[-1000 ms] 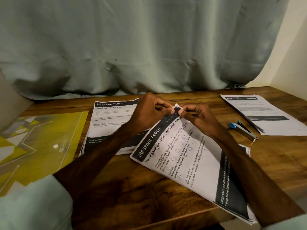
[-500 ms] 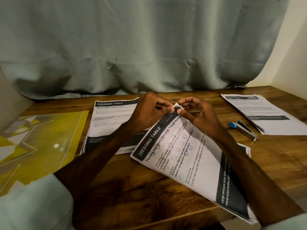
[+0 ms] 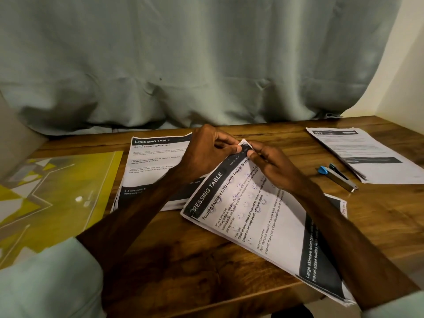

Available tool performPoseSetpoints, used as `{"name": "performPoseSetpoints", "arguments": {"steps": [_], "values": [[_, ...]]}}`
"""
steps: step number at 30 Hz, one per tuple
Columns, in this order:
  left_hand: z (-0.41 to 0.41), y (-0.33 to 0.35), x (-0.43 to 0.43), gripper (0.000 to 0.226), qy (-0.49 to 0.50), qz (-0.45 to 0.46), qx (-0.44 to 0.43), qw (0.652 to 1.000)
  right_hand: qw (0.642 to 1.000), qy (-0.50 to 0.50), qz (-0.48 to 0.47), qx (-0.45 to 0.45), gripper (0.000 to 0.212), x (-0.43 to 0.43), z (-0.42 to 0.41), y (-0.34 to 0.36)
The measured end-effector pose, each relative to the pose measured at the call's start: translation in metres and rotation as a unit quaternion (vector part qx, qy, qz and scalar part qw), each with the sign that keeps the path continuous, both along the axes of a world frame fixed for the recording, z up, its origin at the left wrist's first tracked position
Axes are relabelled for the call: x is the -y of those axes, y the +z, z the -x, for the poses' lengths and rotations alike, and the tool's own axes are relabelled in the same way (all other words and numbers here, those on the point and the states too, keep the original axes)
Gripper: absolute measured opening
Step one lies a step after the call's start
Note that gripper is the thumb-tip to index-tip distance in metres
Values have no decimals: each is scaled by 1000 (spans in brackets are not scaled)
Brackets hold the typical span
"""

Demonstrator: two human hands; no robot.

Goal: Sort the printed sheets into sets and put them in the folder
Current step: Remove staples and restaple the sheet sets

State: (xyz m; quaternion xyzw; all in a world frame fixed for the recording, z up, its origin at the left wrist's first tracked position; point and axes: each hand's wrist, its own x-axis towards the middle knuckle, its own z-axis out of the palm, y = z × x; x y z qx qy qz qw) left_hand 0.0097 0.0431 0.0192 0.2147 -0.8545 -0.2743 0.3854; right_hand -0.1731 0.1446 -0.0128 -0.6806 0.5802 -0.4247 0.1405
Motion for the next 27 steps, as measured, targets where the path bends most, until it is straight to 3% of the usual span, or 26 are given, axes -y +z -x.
{"name": "performPoseSetpoints", "arguments": {"steps": [8, 13, 15, 18, 22, 27], "values": [[2, -3, 2, 13, 14, 12, -11, 1000, 998, 3, 31, -63, 20, -1, -1, 1], [3, -2, 1, 8, 8, 9, -17, 1000, 998, -22, 21, -52, 18, 1, 1, 1], [2, -5, 6, 16, 26, 0, -14, 1000, 999, -26, 3, -43, 17, -1, 3, 4], [1, -13, 22, 19, 75, 1, 84, 994, 1000, -22, -9, -10, 23, -6, 5, 8], [1, -34, 32, 40, 79, -5, 233, 969, 1000, -10, -2, -9, 29, -10, 4, 10], [0, -47, 37, 37, 63, -7, 263, 963, 1000, 6, -1, -13, 34, -11, 0, 11]]}}
